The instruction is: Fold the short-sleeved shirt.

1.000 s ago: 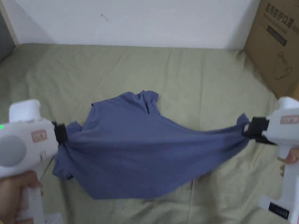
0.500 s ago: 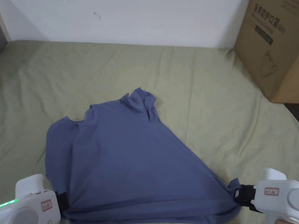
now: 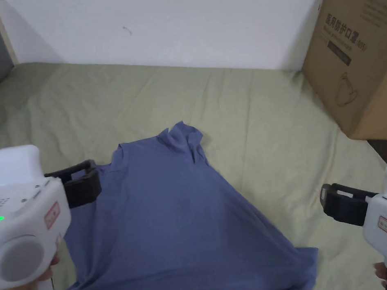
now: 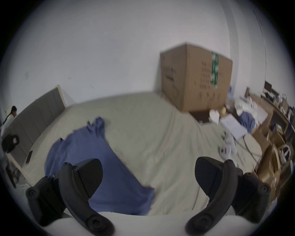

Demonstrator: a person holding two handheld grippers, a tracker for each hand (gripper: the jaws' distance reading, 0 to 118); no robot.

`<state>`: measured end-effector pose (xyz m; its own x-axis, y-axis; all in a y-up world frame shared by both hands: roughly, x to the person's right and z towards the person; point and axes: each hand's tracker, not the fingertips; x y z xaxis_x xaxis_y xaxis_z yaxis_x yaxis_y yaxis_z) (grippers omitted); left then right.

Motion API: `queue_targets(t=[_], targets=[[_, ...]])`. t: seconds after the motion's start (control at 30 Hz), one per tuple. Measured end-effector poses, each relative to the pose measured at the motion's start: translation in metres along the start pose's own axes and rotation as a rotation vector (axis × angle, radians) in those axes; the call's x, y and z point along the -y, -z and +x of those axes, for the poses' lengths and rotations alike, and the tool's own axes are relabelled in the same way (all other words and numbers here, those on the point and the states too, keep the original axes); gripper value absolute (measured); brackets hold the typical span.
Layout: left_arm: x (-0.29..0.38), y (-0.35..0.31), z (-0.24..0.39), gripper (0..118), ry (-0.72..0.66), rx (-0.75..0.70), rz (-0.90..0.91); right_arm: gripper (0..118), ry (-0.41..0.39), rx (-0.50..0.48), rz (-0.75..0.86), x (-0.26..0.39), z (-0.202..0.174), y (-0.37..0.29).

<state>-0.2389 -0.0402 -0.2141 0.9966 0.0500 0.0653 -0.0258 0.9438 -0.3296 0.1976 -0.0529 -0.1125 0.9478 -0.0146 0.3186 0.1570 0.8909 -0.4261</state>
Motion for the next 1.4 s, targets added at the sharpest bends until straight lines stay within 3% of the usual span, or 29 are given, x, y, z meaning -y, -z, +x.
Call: queue_targets(t=[0.17, 0.23, 0.27, 0.3, 0.33, 0.37, 0.4, 0.43, 0.73, 0.93, 0.97, 1.0, 1.1, 1.17, 1.4], targets=[[-0.003, -0.015, 0.035, 110, 0.127, -0.015, 0.159, 116, -0.060, -0.059, 0.183, -0.002, -0.037, -0.031], [0.001, -0.016, 0.039, 101, 0.118, -0.010, 0.153, 107, -0.096, -0.074, 0.217, 0.001, -0.047, -0.034], [0.003, -0.016, 0.041, 90, 0.110, 0.005, 0.156, 92, -0.101, -0.070, 0.220, 0.003, -0.051, -0.036], [0.004, -0.016, 0.042, 71, 0.102, 0.014, 0.154, 53, -0.096, -0.071, 0.221, 0.005, -0.054, -0.037], [0.006, -0.019, 0.044, 55, 0.096, 0.018, 0.149, 22, -0.082, -0.068, 0.224, 0.006, -0.056, -0.037], [0.008, -0.019, 0.044, 36, 0.098, 0.025, 0.141, 3, -0.051, -0.069, 0.227, 0.007, -0.057, -0.036], [0.010, -0.018, 0.044, 10, 0.104, 0.025, 0.137, 1, -0.011, -0.088, 0.231, 0.008, -0.057, -0.037], [0.013, -0.018, 0.045, 0, 0.108, 0.021, 0.133, 0, 0.006, -0.117, 0.225, 0.007, -0.056, -0.038], [0.015, -0.011, 0.043, 0, 0.084, 0.075, 0.083, 0, -0.014, -0.118, 0.222, 0.004, -0.062, -0.036], [-0.018, 0.038, 0.044, 0, 0.087, 0.152, 0.003, 0, -0.036, -0.124, 0.205, -0.001, -0.063, -0.028], [-0.026, 0.053, 0.045, 2, 0.095, 0.152, -0.017, 0, -0.040, -0.121, 0.201, -0.002, -0.064, -0.025], [-0.033, 0.068, 0.047, 21, 0.119, 0.160, -0.066, 0, -0.044, -0.119, 0.197, -0.003, -0.063, -0.022], [-0.053, 0.117, 0.053, 103, 0.133, 0.188, -0.164, 0, -0.043, -0.112, 0.179, -0.006, -0.062, -0.010], [-0.064, 0.149, 0.058, 112, 0.142, 0.208, -0.183, 0, -0.033, -0.111, 0.156, -0.009, -0.060, 0.000], [-0.067, 0.303, 0.086, 112, 0.192, 0.257, -0.494, 0, -0.008, -0.077, 0.071, -0.010, -0.053, 0.047]])
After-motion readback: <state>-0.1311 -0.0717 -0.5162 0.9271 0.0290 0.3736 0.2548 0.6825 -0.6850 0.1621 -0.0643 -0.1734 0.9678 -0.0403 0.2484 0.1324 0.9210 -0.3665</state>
